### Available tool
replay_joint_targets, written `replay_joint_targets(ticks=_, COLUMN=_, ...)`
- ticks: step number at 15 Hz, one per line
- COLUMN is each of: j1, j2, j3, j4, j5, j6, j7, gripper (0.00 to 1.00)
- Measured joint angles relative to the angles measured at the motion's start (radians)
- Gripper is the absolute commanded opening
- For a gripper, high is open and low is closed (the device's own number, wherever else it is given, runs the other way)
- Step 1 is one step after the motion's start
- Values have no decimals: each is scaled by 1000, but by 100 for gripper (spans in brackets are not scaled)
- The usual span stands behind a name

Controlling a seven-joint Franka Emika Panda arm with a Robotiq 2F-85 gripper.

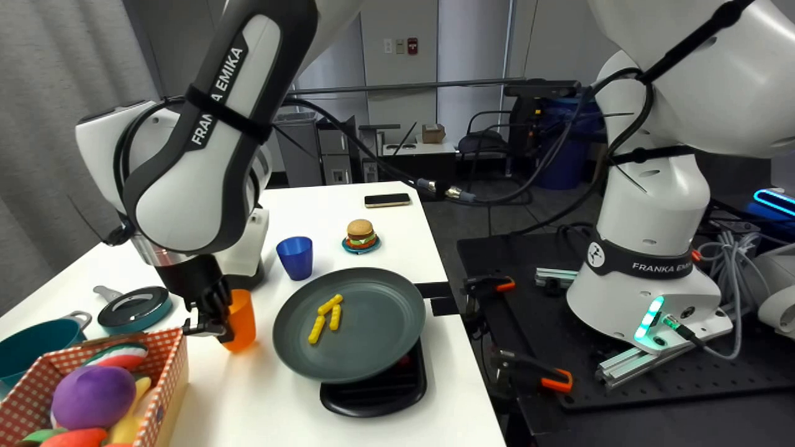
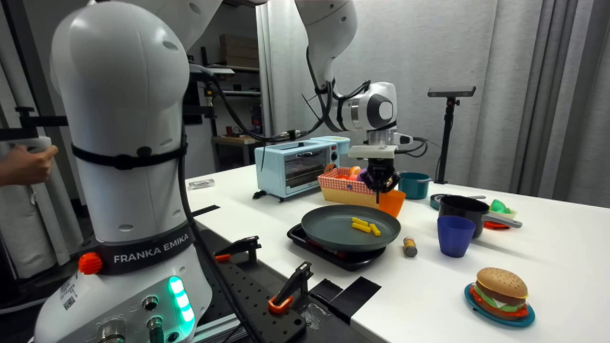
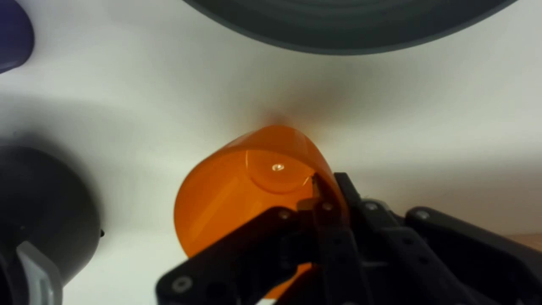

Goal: Pour the contents in the orange cup onto the grey plate.

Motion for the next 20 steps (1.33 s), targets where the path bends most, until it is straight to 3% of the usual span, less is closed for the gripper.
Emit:
replay_joint_targets(ticks=6, j1=-1, j2=15, j3=-4, j4=9, j5=0, j6=0, j7=1, gripper=1)
replay_joint_targets(ticks=7, j1=-1, j2=15, j3=-4, j4=10, j5=0, j6=0, j7=3, gripper=30)
replay_joint_targets(ticks=9, j1=3, j2=15, j3=-4, j4=12, j5=0, j6=0, j7=12, gripper=37)
replay_joint_targets(ticks=17, j1=4, j2=21, j3=-12, j4=17, j5=0, j6=0, j7=14, gripper=98)
replay_joint_targets(ticks=20, j1=5, j2=21, j3=-12, j4=17, j5=0, j6=0, j7=16, gripper=100)
